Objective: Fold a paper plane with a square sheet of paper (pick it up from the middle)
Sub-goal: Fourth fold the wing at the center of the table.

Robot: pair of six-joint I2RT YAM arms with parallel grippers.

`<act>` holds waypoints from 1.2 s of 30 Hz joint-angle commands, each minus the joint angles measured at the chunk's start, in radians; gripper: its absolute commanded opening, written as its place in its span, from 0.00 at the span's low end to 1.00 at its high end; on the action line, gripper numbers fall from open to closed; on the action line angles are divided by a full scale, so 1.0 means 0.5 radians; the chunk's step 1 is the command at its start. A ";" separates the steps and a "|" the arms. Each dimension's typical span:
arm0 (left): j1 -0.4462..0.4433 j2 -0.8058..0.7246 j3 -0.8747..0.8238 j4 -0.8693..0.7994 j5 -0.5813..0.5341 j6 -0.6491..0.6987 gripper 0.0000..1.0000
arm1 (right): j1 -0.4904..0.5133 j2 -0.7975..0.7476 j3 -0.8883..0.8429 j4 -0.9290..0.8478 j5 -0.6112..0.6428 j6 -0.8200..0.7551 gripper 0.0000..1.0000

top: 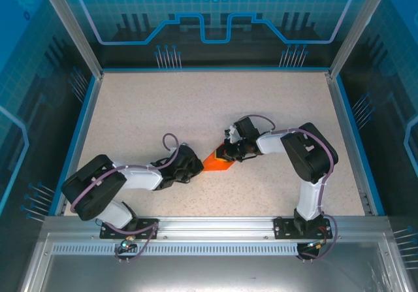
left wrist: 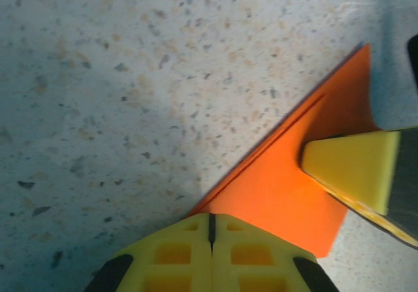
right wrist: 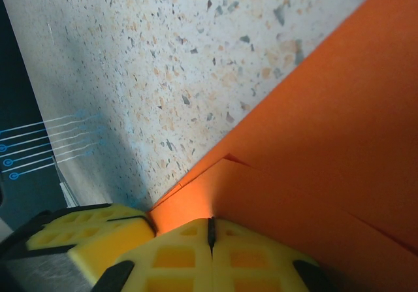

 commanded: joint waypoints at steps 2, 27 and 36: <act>-0.005 0.062 -0.016 -0.068 -0.046 -0.002 0.00 | -0.072 0.093 -0.047 -0.255 0.293 -0.039 0.00; -0.010 0.023 0.020 -0.299 -0.096 -0.035 0.00 | 0.250 0.015 0.109 0.043 0.036 -0.041 0.00; -0.011 0.023 0.028 -0.344 -0.115 -0.055 0.00 | 0.287 0.123 0.083 0.029 0.039 -0.045 0.00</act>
